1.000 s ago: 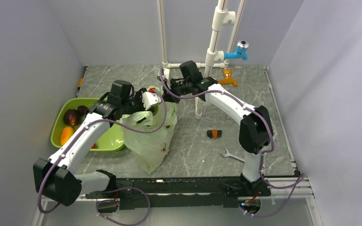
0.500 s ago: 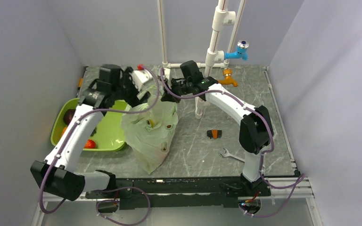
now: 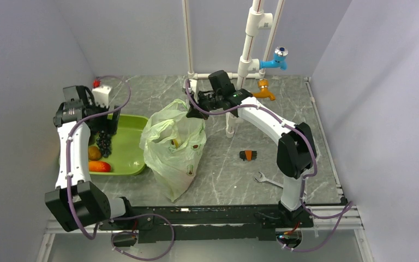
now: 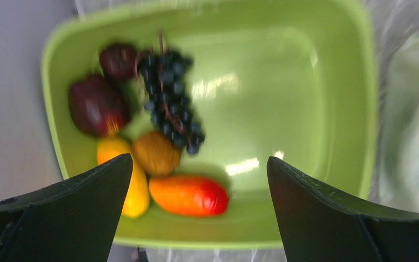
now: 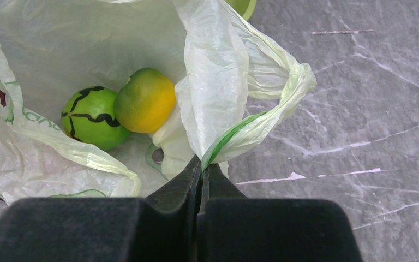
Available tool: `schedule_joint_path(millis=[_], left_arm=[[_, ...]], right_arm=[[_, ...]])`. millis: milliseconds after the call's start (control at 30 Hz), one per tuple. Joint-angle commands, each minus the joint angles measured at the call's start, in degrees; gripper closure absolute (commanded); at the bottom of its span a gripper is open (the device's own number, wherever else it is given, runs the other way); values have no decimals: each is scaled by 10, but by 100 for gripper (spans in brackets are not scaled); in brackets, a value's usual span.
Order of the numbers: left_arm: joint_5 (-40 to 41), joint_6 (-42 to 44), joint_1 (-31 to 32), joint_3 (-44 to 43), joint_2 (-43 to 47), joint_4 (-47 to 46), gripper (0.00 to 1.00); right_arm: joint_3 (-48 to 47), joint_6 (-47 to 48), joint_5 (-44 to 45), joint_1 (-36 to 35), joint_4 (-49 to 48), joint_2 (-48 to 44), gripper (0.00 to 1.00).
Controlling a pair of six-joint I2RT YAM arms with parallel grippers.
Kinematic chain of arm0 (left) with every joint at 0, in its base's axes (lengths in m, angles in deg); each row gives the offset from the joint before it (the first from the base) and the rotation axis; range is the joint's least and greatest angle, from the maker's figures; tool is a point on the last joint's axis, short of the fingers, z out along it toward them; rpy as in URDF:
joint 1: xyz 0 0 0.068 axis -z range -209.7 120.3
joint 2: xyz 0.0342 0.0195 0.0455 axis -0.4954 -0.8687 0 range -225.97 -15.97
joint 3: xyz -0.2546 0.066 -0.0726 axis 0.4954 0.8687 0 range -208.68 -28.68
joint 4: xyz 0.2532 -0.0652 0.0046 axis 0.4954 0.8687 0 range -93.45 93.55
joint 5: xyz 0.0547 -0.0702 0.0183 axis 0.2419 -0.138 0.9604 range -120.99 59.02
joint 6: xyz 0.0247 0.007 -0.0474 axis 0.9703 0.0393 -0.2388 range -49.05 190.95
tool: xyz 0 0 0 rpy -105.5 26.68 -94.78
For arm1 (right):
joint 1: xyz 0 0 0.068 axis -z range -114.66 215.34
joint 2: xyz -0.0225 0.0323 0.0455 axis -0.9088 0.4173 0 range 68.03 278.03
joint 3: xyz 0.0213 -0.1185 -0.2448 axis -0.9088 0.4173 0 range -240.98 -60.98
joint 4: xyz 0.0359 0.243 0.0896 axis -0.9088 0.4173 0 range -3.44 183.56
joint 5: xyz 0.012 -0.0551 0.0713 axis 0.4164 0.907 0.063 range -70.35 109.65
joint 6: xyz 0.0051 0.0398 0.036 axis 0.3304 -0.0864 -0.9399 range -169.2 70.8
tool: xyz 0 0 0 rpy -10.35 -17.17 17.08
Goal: Place the fake fruits into the plastic bag and tie a complex knot
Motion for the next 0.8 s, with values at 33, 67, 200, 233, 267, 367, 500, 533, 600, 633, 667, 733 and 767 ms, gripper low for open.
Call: schedule_joint_path(millis=[33, 67, 200, 233, 267, 367, 500, 533, 600, 633, 667, 733, 767], left_arm=[[73, 62, -63, 59, 5, 86, 1], [74, 67, -75, 72, 4, 80, 1], [89, 91, -94, 129, 1, 18, 1], [81, 95, -99, 135, -6, 4, 1], [72, 95, -101, 140, -13, -8, 1], [31, 100, -101, 138, -48, -43, 3], [16, 88, -100, 115, -114, -78, 6], [21, 87, -101, 111, -130, -86, 6], [26, 84, -101, 108, -160, -105, 6], [24, 84, -100, 105, -174, -108, 7], [21, 82, -100, 100, -190, -109, 7], [10, 80, -99, 89, -216, -108, 8], [3, 80, -99, 83, -229, -107, 8]], right_arm=[[3, 9, -18, 1, -10, -33, 100], [3, 9, -19, 1, -7, -34, 100], [-1, 18, -20, 1, 7, -33, 100], [-3, 20, -19, 1, 11, -32, 100], [-5, 23, -18, 0, 14, -32, 100], [-8, 29, -18, 0, 23, -31, 100], [-14, 33, -14, 0, 31, -29, 100], [-16, 35, -13, 2, 33, -29, 100], [-16, 37, -11, 2, 34, -28, 100], [-16, 38, -11, 2, 33, -28, 100], [-15, 38, -11, 1, 33, -28, 100], [-15, 38, -10, 2, 31, -28, 100], [-14, 38, -10, 2, 30, -28, 100]])
